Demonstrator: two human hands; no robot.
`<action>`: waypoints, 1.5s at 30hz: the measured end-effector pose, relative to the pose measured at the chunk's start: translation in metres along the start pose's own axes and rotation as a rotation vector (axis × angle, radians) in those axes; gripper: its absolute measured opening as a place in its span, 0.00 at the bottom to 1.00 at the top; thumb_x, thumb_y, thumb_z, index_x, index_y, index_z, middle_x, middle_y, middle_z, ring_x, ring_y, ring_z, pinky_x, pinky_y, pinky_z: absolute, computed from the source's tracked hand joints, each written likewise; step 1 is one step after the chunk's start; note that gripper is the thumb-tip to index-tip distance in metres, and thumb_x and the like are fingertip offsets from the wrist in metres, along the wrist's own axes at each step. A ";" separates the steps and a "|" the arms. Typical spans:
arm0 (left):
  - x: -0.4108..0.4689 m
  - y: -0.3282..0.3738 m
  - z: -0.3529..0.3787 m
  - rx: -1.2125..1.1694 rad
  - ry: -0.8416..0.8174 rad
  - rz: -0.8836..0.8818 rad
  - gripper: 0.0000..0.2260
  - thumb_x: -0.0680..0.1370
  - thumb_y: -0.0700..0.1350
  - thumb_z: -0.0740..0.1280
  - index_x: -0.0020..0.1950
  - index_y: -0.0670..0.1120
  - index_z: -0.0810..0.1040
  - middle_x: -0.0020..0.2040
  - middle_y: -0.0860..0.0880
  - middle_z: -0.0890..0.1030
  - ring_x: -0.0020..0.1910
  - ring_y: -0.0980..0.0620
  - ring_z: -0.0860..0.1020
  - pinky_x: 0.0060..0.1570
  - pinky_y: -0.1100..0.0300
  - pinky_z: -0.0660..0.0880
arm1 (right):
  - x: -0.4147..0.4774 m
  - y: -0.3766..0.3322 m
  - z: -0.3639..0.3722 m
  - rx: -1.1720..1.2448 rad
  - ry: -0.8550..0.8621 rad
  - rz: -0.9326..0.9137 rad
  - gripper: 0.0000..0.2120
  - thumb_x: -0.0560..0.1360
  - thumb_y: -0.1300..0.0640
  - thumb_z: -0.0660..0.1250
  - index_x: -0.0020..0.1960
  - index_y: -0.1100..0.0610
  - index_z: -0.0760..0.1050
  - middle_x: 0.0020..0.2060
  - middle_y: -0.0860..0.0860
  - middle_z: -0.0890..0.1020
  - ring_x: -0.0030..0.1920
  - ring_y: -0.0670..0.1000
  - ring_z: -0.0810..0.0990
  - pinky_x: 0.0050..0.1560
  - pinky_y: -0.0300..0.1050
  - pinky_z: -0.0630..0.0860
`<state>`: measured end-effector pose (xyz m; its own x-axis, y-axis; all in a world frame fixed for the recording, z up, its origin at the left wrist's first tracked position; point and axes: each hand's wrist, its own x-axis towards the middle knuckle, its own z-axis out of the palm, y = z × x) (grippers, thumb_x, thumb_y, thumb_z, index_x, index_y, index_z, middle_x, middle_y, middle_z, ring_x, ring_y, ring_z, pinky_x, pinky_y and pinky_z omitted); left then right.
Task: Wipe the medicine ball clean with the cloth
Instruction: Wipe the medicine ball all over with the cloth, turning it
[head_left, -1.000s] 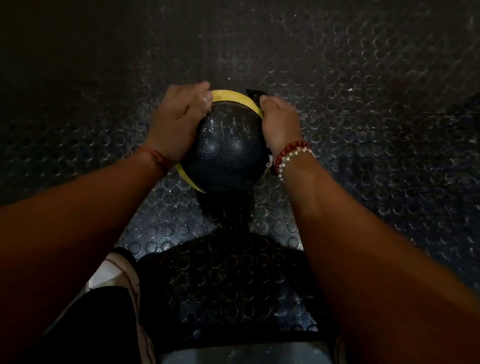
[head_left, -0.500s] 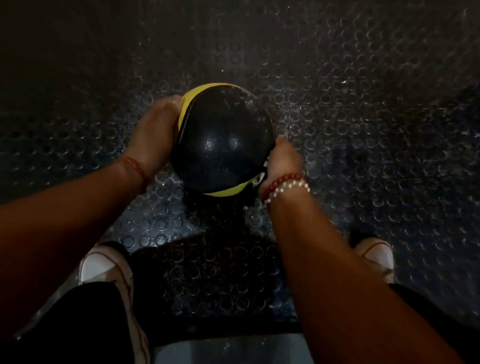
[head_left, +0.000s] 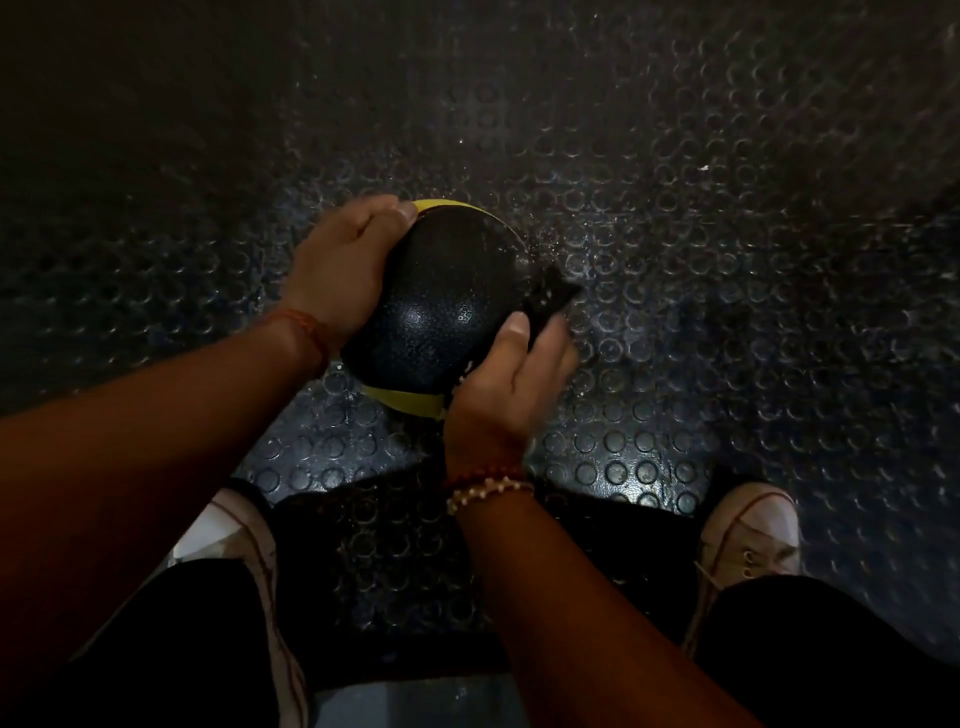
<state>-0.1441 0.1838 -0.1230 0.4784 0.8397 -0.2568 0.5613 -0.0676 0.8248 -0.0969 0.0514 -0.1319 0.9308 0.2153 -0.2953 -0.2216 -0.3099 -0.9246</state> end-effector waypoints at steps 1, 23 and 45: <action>0.001 0.000 0.000 -0.003 -0.003 -0.013 0.07 0.81 0.54 0.60 0.48 0.58 0.77 0.47 0.63 0.76 0.47 0.69 0.74 0.48 0.80 0.65 | 0.002 -0.005 -0.002 -0.062 -0.043 -0.101 0.29 0.74 0.42 0.53 0.68 0.58 0.69 0.65 0.56 0.71 0.65 0.56 0.71 0.64 0.54 0.70; 0.001 0.002 0.001 -0.116 0.031 -0.032 0.08 0.76 0.55 0.61 0.40 0.60 0.77 0.42 0.62 0.78 0.41 0.72 0.74 0.49 0.71 0.70 | 0.044 -0.031 -0.002 -0.253 -0.239 -0.273 0.23 0.76 0.48 0.52 0.64 0.54 0.75 0.62 0.51 0.75 0.62 0.50 0.73 0.63 0.50 0.69; -0.001 -0.001 0.003 -0.104 0.043 -0.020 0.14 0.73 0.62 0.62 0.51 0.59 0.81 0.51 0.59 0.80 0.57 0.54 0.78 0.64 0.50 0.73 | 0.064 -0.038 -0.003 -0.379 -0.394 -0.348 0.18 0.77 0.49 0.55 0.61 0.52 0.77 0.58 0.50 0.77 0.57 0.48 0.74 0.57 0.43 0.69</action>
<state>-0.1425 0.1814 -0.1251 0.4376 0.8626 -0.2538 0.4963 0.0036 0.8681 -0.0282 0.0745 -0.1155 0.7371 0.6638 -0.1267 0.2587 -0.4504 -0.8545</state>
